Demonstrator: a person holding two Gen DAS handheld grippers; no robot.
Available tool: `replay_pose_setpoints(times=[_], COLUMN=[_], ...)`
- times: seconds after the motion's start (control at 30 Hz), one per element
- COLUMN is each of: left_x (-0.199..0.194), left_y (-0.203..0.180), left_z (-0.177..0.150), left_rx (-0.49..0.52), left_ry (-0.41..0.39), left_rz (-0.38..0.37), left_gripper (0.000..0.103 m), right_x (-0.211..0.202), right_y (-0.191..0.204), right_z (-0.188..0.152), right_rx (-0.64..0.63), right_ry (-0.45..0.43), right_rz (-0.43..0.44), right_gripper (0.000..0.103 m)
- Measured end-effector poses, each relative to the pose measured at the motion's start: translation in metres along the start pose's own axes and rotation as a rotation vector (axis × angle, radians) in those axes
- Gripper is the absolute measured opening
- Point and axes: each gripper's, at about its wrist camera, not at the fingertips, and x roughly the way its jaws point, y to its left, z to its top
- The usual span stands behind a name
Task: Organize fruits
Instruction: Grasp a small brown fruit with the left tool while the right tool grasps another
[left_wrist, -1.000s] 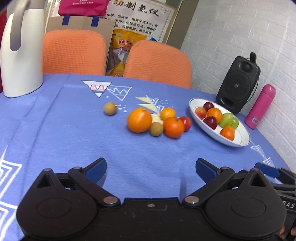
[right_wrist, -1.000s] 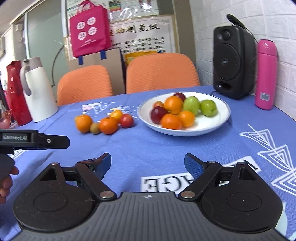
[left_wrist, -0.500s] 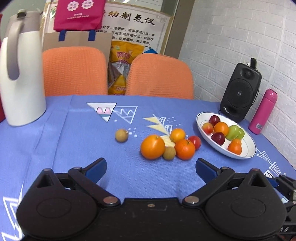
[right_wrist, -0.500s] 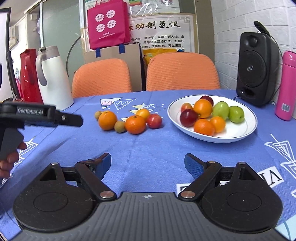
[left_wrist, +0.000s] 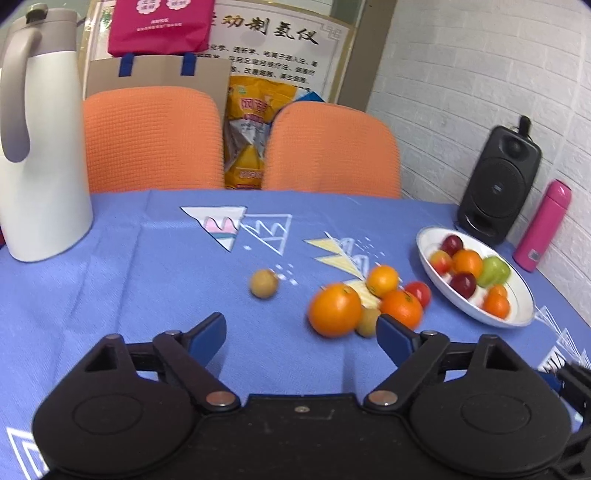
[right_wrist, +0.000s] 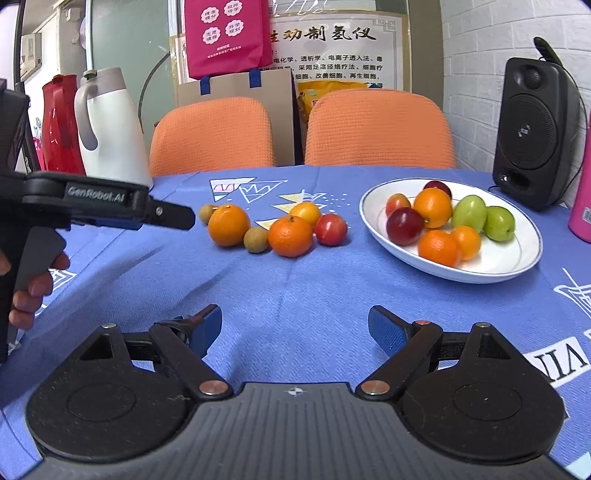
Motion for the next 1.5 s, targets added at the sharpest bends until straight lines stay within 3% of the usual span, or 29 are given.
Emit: replay_pose_setpoints(times=[0.43,0.73,0.87,0.93,1.5], left_x=[0.045,0.066,0.071,0.072,0.090], left_y=[0.034,0.049,0.052,0.053,0.041], left_z=[0.031,0.037,0.037,0.039,0.037], left_rx=[-0.076,-0.117,-0.118,-0.117,-0.082], left_ry=[0.060,0.077,0.084,0.083,0.114], left_rz=[0.019,0.013,-0.001,-0.010,-0.082], left_gripper=[0.103,0.103,0.103,0.103,0.103], right_x=[0.031,0.064,0.078,0.082,0.100], right_y=[0.013,0.024,0.029,0.031,0.031], right_z=[0.022,0.036,0.038,0.039,0.049], right_rx=[0.012,0.022,-0.004,-0.020,-0.041], right_ry=[-0.008,0.020,0.040,0.044,0.049], right_rz=[0.060,0.088,0.066,0.055,0.015], right_gripper=[0.103,0.080,0.066,0.064,0.061])
